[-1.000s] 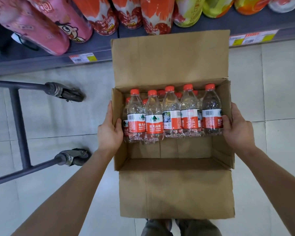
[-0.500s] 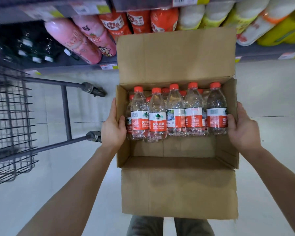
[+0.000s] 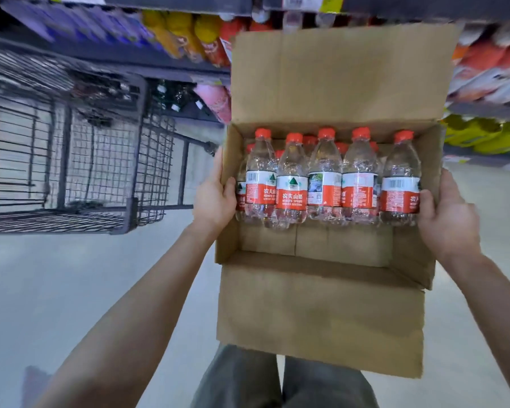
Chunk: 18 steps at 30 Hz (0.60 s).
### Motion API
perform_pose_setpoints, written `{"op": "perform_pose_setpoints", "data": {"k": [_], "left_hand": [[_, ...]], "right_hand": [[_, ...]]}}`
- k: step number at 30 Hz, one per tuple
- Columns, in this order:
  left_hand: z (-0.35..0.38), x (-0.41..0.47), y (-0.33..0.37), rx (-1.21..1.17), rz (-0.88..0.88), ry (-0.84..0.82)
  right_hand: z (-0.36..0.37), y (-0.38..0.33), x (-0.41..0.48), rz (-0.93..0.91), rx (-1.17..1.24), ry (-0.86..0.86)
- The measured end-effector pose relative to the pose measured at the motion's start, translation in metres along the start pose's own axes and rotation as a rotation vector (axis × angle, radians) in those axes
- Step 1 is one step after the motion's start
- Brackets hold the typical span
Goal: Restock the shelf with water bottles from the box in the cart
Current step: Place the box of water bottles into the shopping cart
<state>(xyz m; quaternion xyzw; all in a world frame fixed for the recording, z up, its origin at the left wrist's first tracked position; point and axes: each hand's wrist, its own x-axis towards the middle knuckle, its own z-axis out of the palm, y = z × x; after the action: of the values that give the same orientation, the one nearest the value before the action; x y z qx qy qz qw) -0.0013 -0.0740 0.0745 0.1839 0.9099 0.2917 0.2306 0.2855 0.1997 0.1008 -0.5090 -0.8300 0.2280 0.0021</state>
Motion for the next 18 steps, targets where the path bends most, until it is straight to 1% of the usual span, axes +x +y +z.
{"op": "perform_pose_setpoints", "data": {"k": [3, 6, 10, 14, 18], "left_hand": [[-0.044, -0.010, 0.023, -0.052, 0.046, 0.035], [-0.086, -0.020, 0.034, -0.069, 0.100, 0.081], [-0.140, -0.026, 0.040, -0.082, 0.040, 0.149], [-0.198, -0.033, 0.036, -0.027, 0.060, 0.232], [-0.249, -0.045, 0.019, -0.016, 0.059, 0.262]], "right_hand": [[-0.038, -0.024, -0.003, -0.045, -0.008, 0.039], [-0.072, -0.054, -0.004, -0.115, -0.009, 0.038], [-0.106, -0.108, -0.005, -0.171, -0.022, 0.019], [-0.125, -0.164, -0.017, -0.238, -0.013, 0.040], [-0.125, -0.204, -0.047, -0.262, 0.026, 0.081]]}}
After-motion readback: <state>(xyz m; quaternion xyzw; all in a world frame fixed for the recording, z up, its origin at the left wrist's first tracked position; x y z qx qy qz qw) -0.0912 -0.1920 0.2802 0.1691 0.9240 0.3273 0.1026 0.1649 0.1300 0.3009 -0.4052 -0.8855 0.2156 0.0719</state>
